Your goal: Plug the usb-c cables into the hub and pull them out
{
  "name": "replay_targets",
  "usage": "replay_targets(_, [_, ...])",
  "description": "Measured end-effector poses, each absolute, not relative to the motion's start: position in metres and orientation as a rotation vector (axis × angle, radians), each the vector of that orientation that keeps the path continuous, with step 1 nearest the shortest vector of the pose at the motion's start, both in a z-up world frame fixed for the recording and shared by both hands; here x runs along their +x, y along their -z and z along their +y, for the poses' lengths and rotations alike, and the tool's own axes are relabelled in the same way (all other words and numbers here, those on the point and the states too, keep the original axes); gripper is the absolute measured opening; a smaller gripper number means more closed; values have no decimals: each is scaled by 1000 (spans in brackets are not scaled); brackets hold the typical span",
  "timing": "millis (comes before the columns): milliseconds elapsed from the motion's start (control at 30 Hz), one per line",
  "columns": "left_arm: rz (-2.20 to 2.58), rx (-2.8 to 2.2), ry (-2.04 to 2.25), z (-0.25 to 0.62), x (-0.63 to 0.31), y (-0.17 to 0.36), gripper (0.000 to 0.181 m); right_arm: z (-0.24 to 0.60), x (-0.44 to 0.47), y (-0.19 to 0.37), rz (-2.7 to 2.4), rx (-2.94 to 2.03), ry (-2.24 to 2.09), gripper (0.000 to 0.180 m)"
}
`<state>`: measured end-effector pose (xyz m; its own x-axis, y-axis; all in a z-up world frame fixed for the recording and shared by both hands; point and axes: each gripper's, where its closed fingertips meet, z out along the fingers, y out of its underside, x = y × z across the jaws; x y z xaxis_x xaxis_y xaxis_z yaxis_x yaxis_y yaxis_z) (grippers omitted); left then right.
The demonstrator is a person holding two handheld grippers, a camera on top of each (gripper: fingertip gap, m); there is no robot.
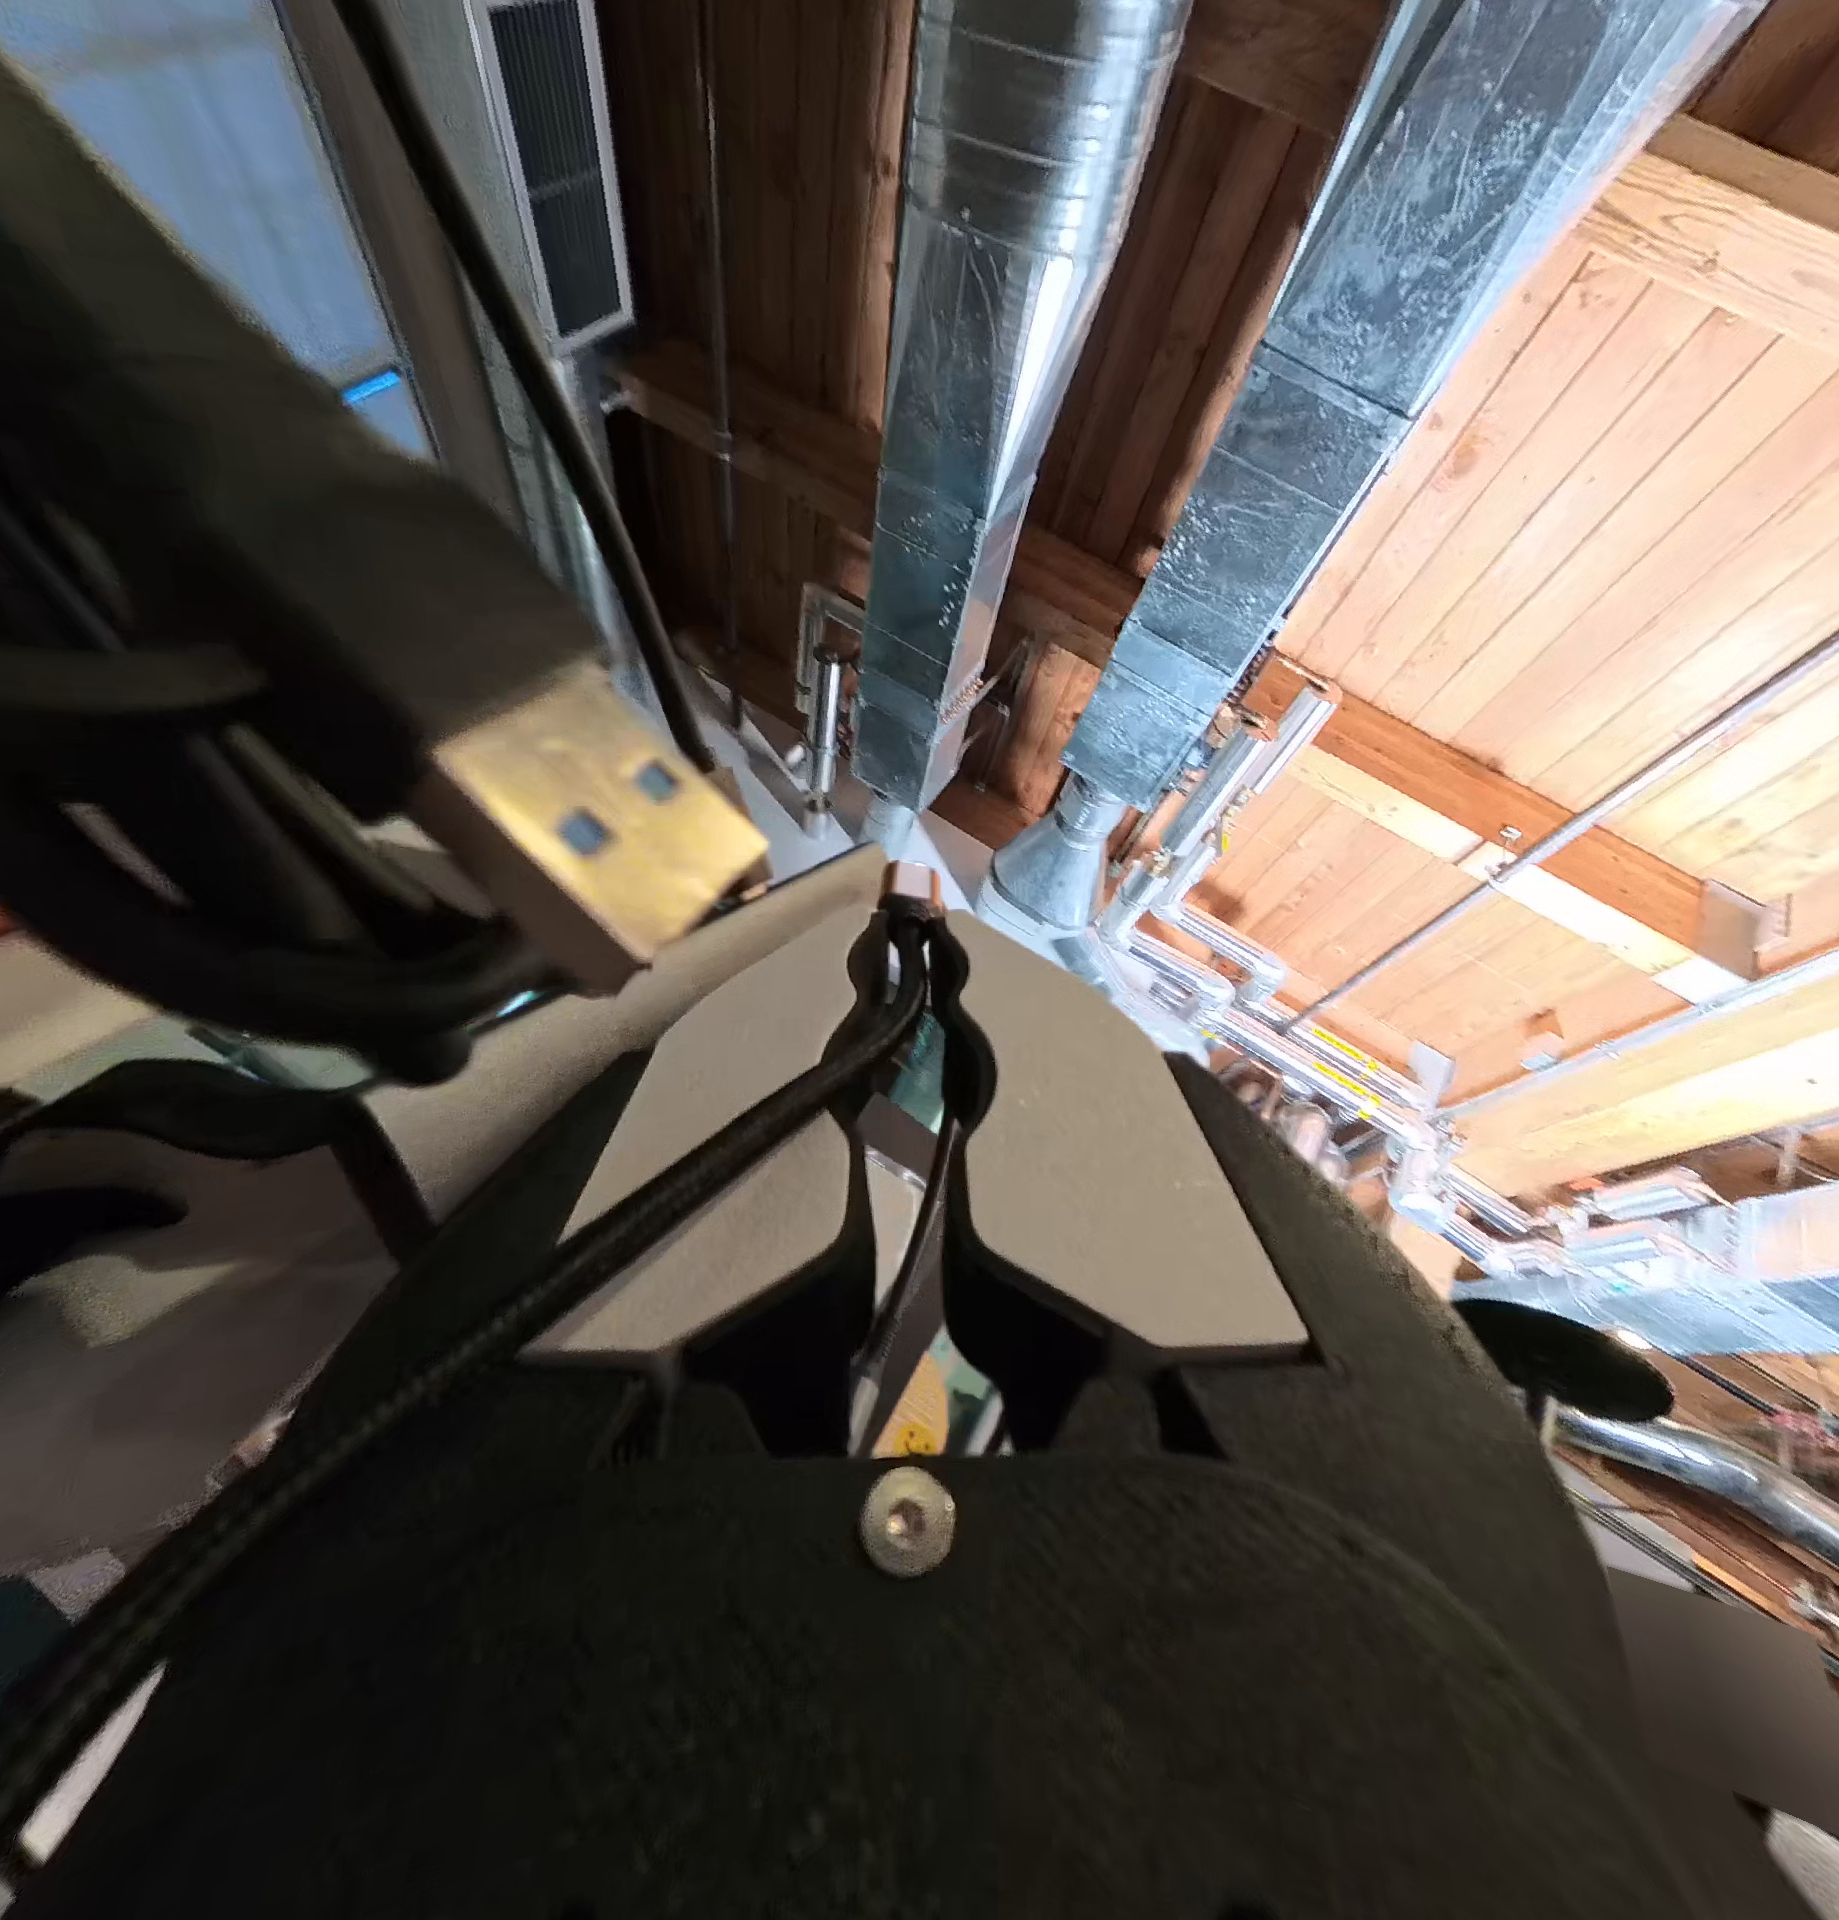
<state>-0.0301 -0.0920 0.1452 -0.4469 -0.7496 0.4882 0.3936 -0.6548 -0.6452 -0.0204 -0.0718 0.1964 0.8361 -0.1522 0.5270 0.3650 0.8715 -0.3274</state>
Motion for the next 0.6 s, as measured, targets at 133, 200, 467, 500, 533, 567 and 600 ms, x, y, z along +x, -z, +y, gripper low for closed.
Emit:
replay_targets(133, [659,-1034,2050,-96,-28,-148,21,-72,-19,-198,-529,-442,210,8])
replay_targets(200, [684,-1047,2017,-97,-26,-149,21,-73,-17,-198,-526,-437,208,8])
replay_targets(467, [679,-1098,1876,-90,-21,-149,21,-69,-13,-197,-512,-429,266,8])
replay_targets(500, [672,-1106,1844,-89,-20,-150,21,-70,-12,-197,-505,-425,280,7])
replay_targets(533, [667,-1116,1812,-89,-20,-150,21,-70,-12,-197,-503,-424,282,8])
replay_targets(567, [663,-1128,1780,-88,-19,-150,21,-70,-11,-197,-499,-424,287,8])
replay_targets(600, [663,-1139,1750,-87,-18,-151,21,-70,-11,-198,-494,-422,292,8])
